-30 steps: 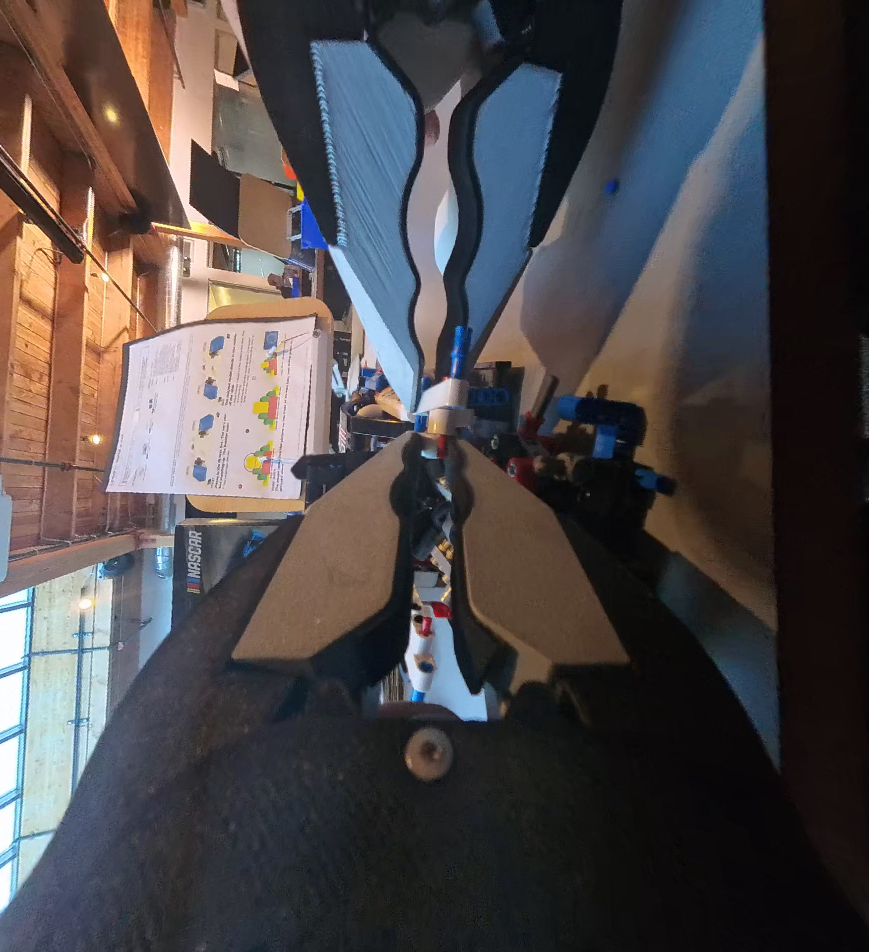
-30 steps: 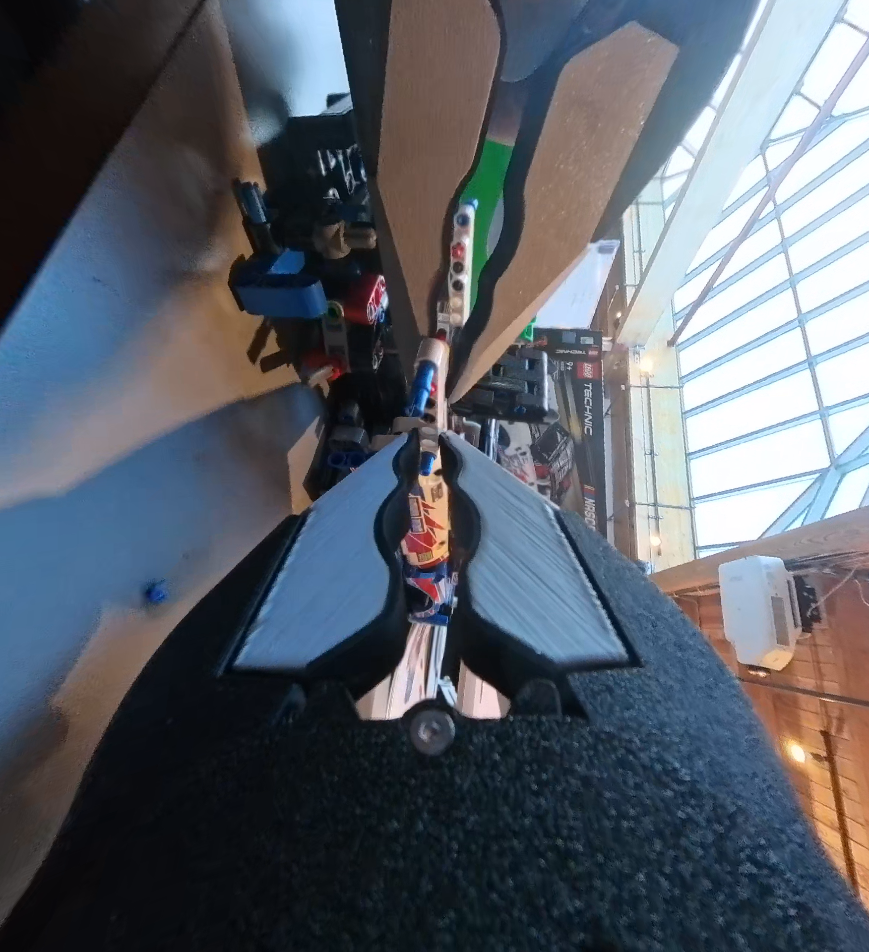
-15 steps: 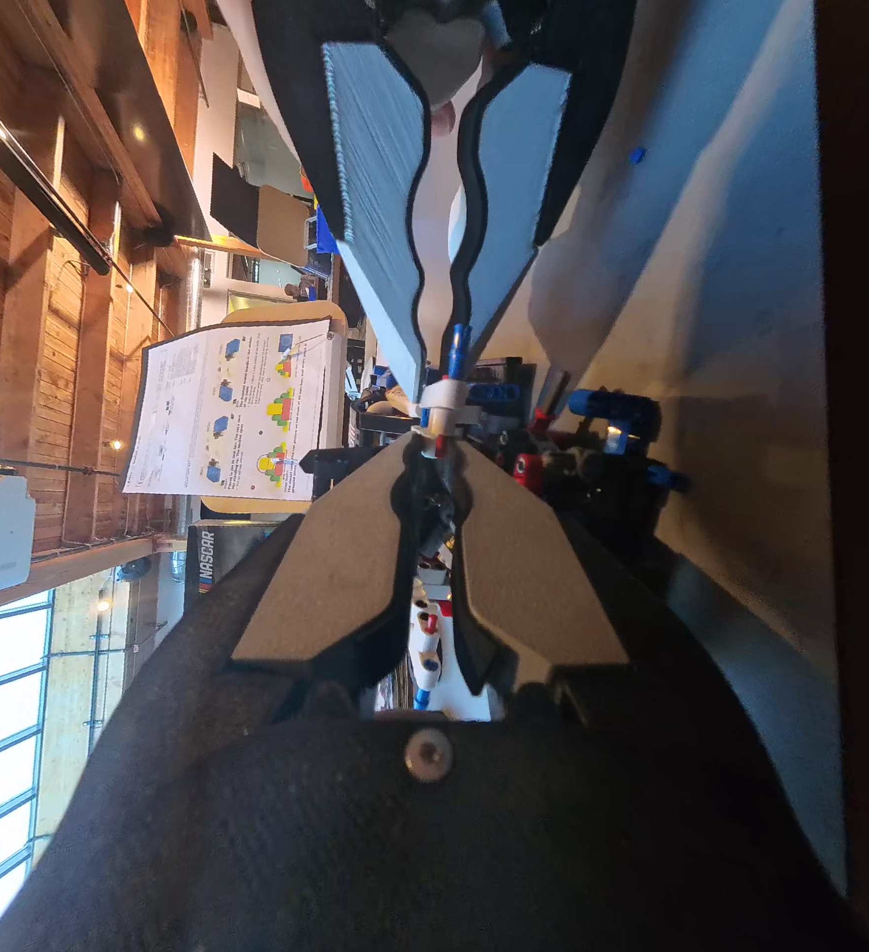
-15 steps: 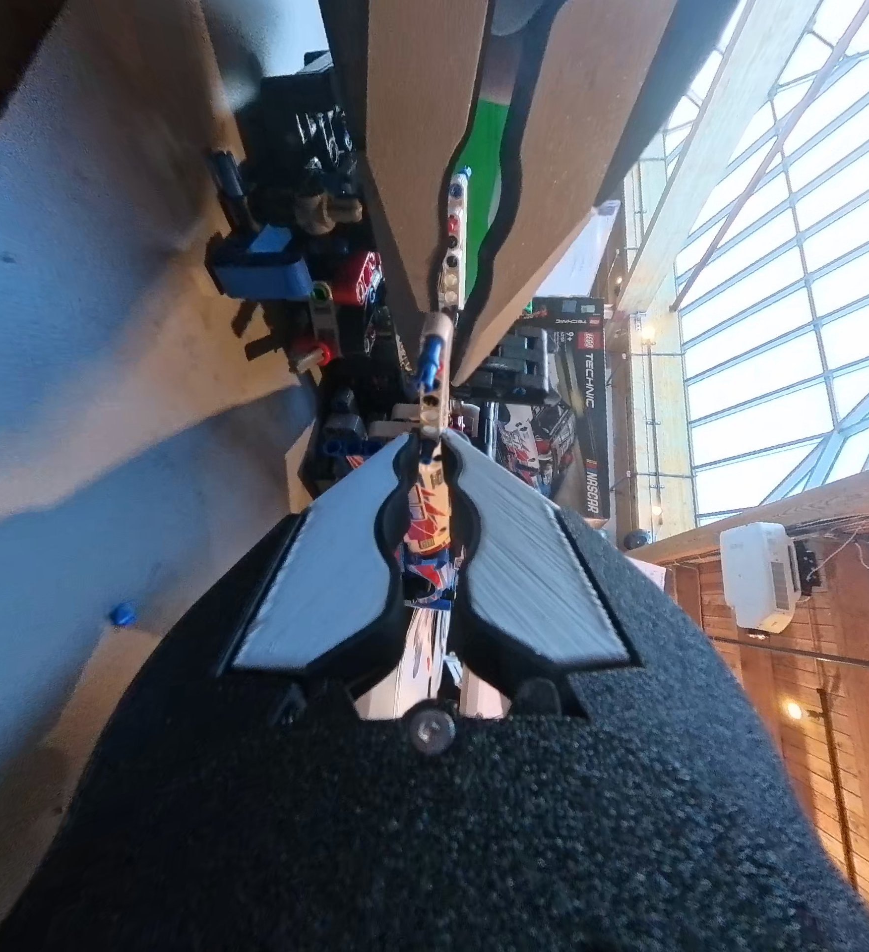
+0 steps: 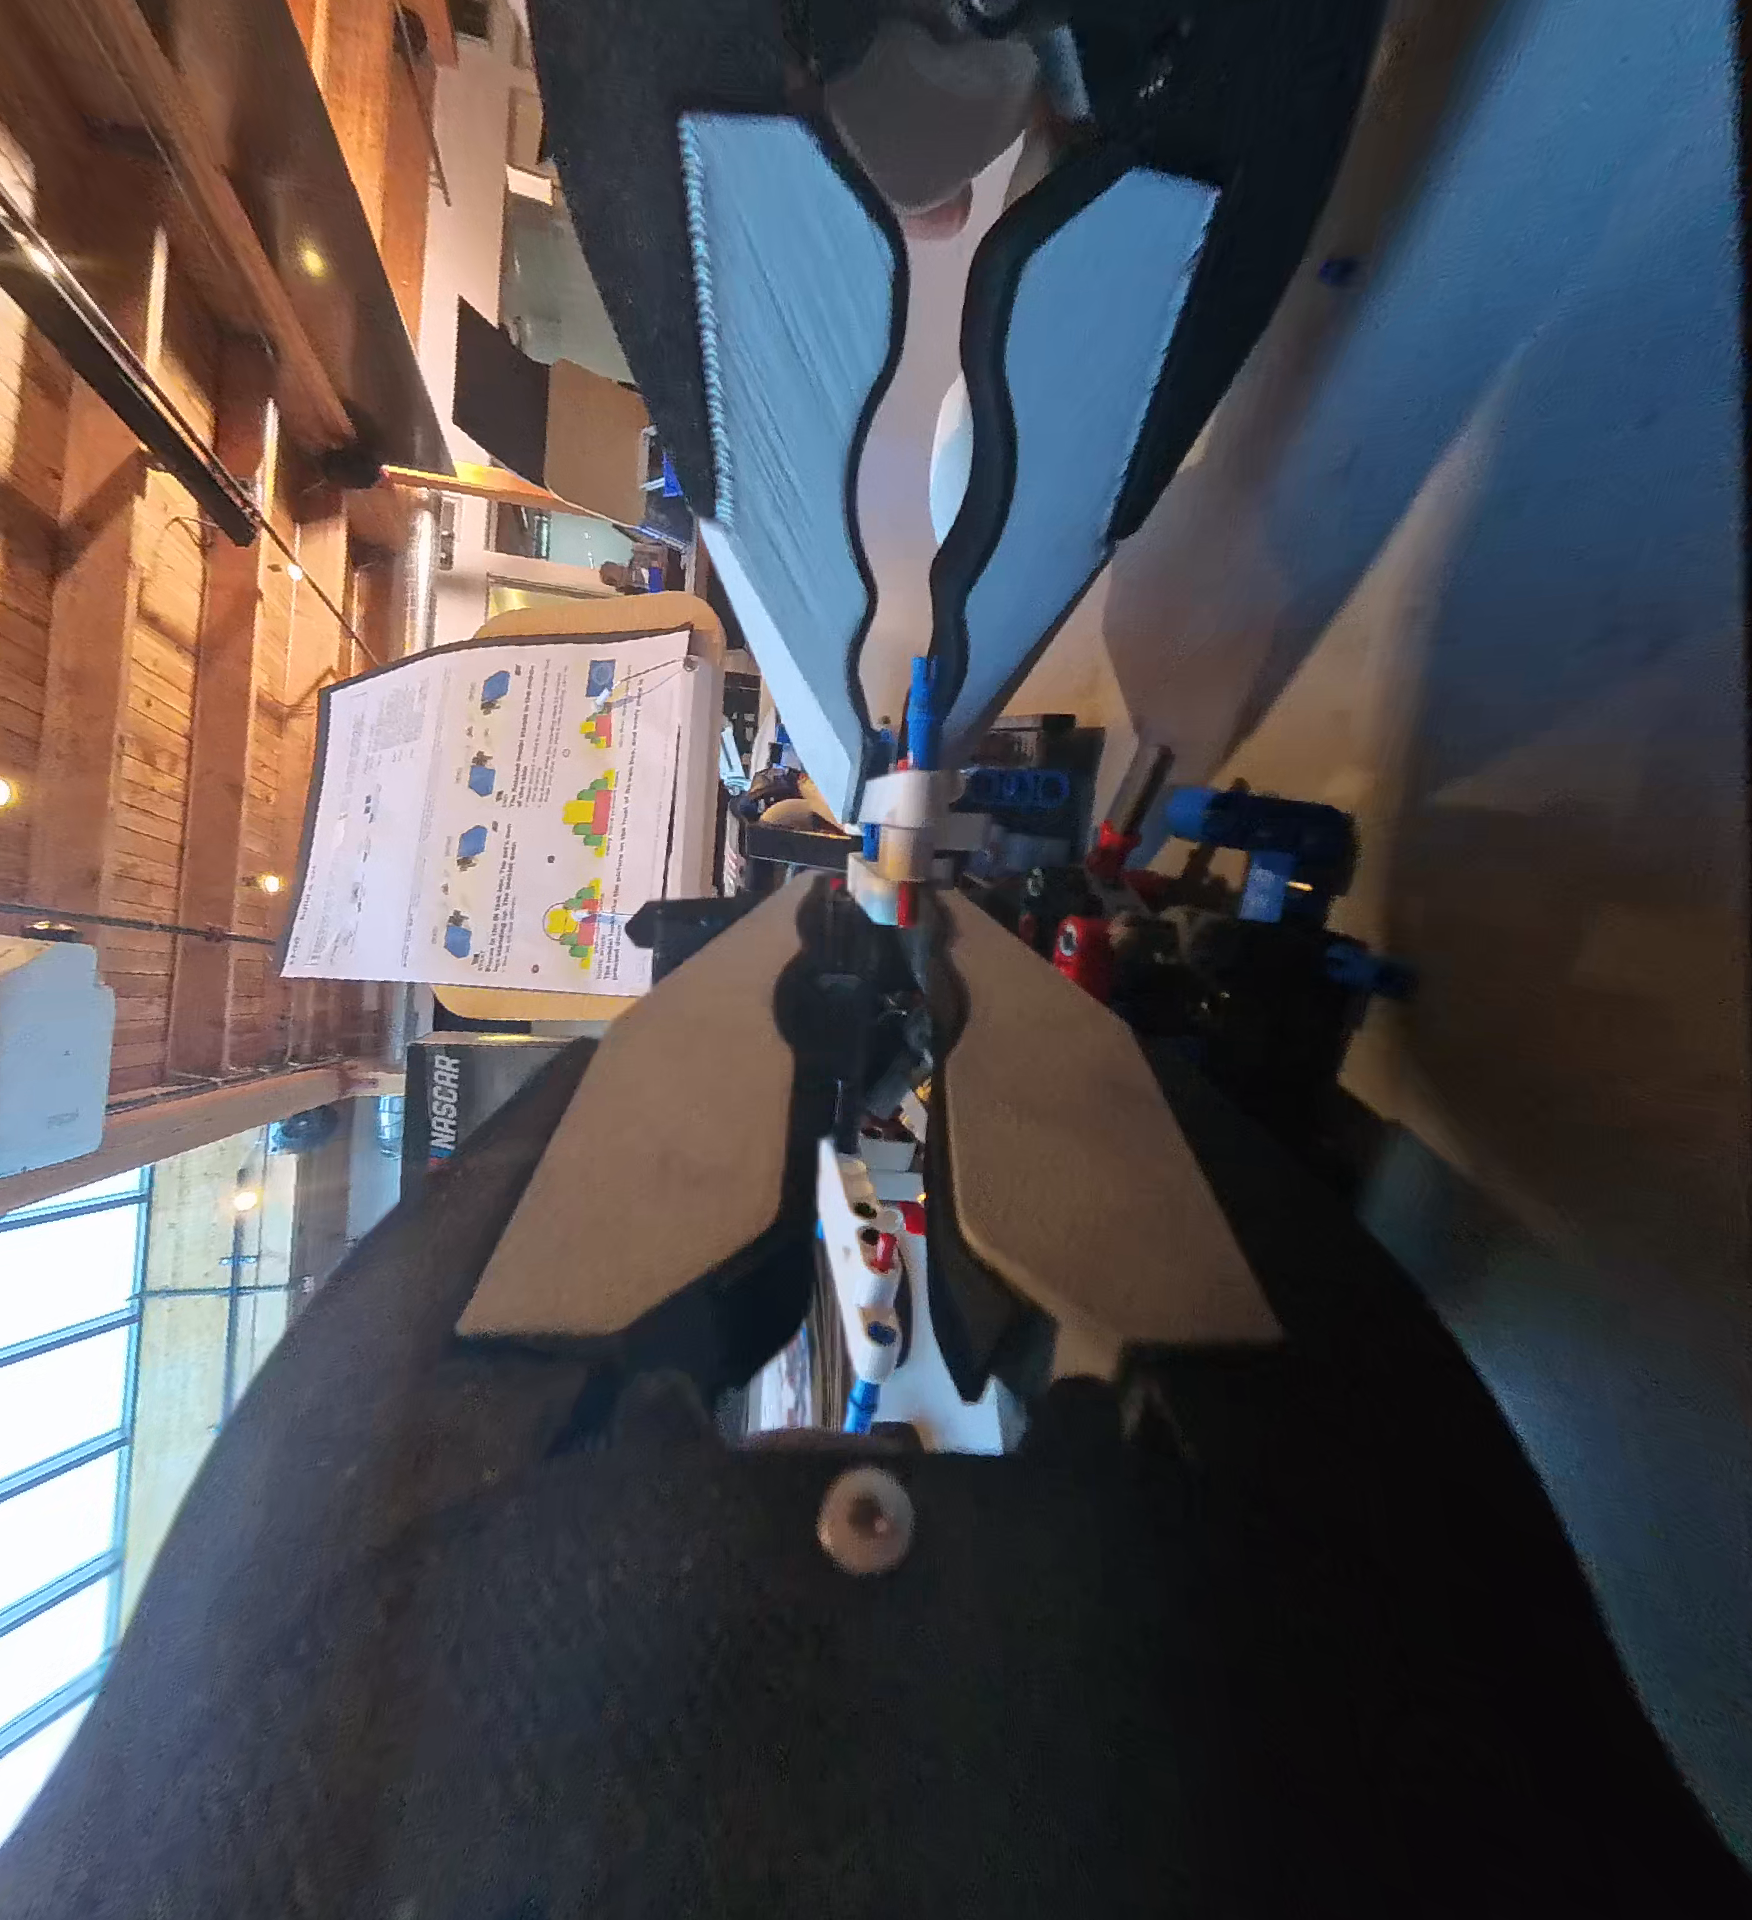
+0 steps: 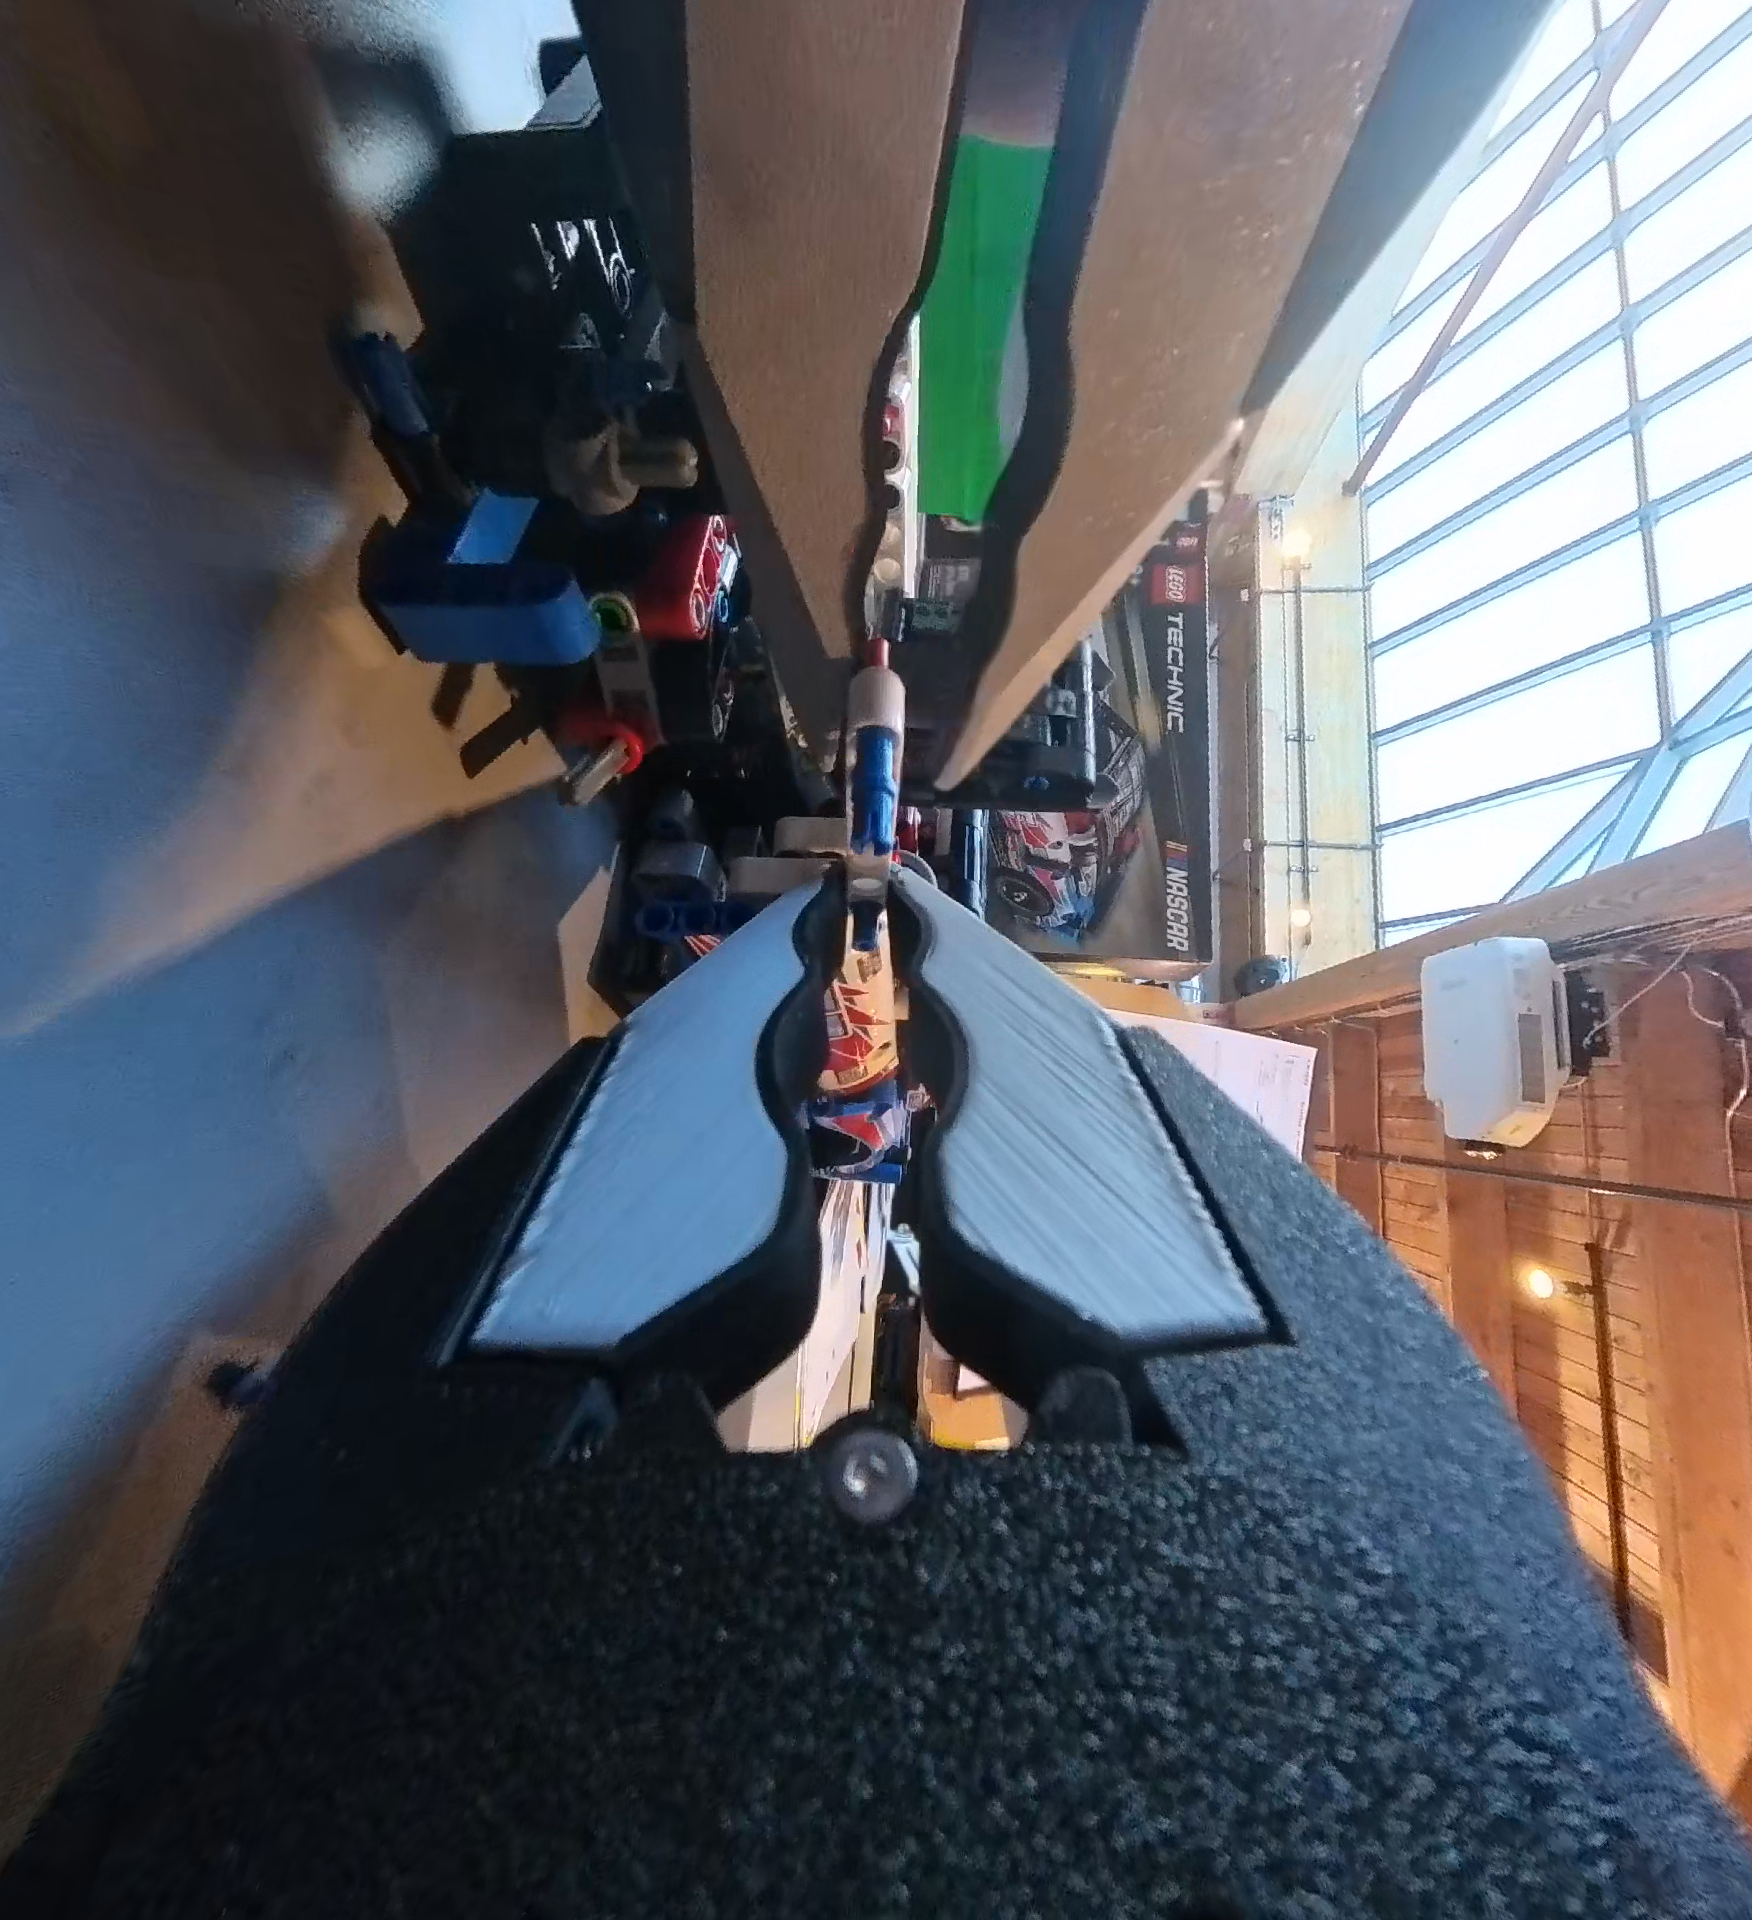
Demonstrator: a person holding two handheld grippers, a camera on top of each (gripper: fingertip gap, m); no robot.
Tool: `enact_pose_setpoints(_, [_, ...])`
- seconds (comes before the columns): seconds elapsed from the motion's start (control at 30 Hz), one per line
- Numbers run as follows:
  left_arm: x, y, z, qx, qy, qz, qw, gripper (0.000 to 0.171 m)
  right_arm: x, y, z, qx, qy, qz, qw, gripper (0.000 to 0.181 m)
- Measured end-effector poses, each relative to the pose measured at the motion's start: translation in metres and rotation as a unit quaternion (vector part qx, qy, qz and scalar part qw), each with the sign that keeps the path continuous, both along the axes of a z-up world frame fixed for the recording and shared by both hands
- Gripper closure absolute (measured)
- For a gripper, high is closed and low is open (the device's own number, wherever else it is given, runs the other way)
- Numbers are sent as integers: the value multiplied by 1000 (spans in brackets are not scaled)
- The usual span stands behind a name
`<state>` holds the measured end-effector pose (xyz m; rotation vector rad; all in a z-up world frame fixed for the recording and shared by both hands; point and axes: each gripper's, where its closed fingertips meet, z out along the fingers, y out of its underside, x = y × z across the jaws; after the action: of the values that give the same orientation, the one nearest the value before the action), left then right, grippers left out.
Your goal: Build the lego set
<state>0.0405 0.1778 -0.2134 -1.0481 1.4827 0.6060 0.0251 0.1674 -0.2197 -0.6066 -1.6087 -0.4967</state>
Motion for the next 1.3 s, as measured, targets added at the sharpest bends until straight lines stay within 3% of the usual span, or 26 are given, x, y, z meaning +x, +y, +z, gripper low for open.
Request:
enact_pose_setpoints(0.27, [0, 7, -7, -30, 19, 39, 999, 165, 1, 7, -2, 0, -4, -18, 1000, 175])
enact_pose_setpoints(0.57, [-4, 6, -7, -10, 10, 17, 1000, 167, -3, 8, -2, -15, 1, -42, 999, 175])
enact_pose_setpoints(0.87, [-10, 7, -7, -16, 9, 24, 1000, 166, -2, 5, -3, -57, 17, -12, 998, 174])
enact_pose_setpoints(1.07, [-23, -10, 2, -51, -52, 53, 996, 142, 18, -3, -2, -106, 34, -7, 994, 174])
enact_pose_setpoints(1.17, [-30, -21, 16, -124, -143, 85, 978, 139, 25, 10, 3, -104, 36, -34, 993, 174])
enact_pose_setpoints(1.3, [-10, -44, 29, -263, -293, 117, 912, 134, 20, 12, 22, -71, 40, -46, 996, 175])
